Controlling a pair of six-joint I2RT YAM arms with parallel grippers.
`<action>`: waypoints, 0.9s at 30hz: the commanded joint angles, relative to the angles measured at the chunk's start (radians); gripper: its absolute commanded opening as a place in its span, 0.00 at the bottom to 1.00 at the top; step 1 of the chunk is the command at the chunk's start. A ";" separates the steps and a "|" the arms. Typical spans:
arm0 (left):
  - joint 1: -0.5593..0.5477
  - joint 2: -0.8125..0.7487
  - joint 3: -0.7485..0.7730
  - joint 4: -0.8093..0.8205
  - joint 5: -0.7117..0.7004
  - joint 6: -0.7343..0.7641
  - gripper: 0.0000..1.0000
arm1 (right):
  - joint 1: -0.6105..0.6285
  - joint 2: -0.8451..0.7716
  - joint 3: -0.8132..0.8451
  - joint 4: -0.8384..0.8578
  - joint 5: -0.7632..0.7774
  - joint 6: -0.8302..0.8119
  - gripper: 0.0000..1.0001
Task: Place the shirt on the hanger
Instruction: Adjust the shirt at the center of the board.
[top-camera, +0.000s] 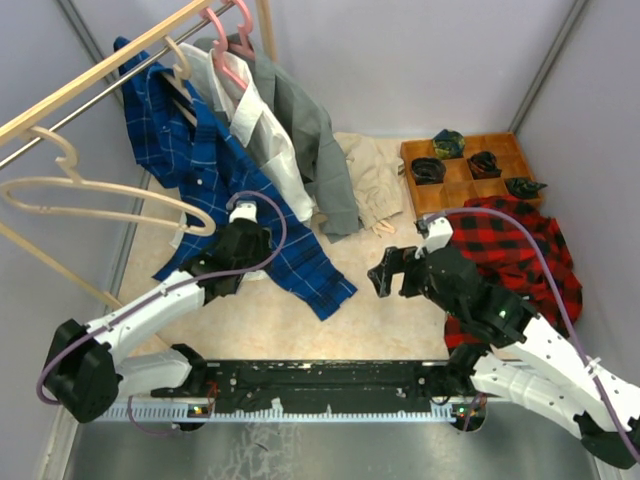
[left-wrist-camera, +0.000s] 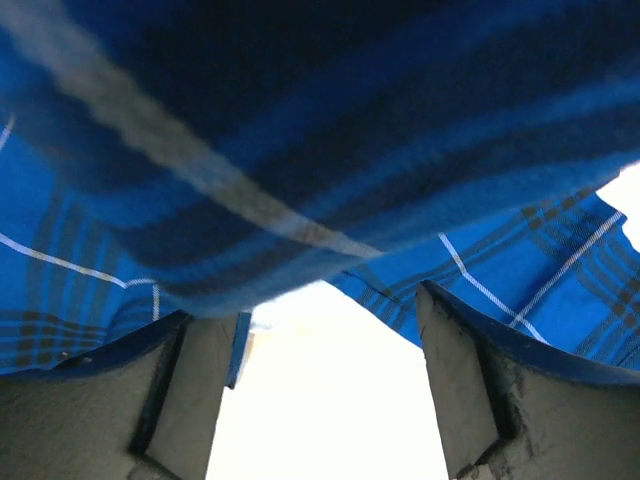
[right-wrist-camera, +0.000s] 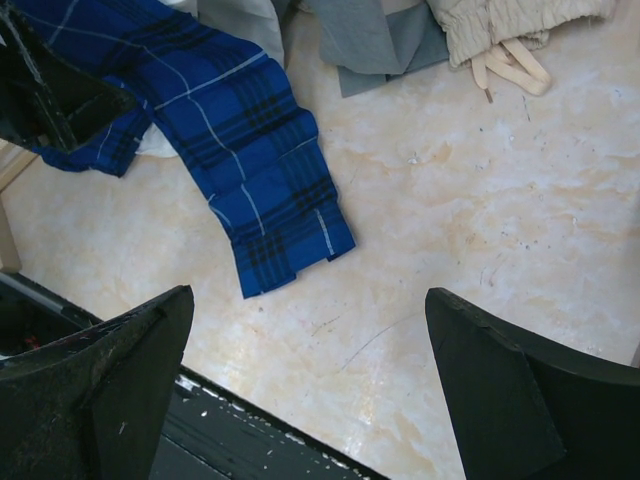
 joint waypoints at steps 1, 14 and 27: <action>0.026 -0.013 0.050 0.063 -0.015 0.098 0.75 | -0.008 -0.020 -0.015 0.051 -0.013 -0.001 0.99; 0.044 -0.154 -0.026 0.234 0.076 0.317 0.35 | -0.007 0.025 -0.065 0.153 -0.130 -0.053 0.99; 0.045 -0.304 0.078 0.064 -0.104 0.302 0.00 | -0.008 0.118 -0.096 0.224 -0.178 -0.090 0.94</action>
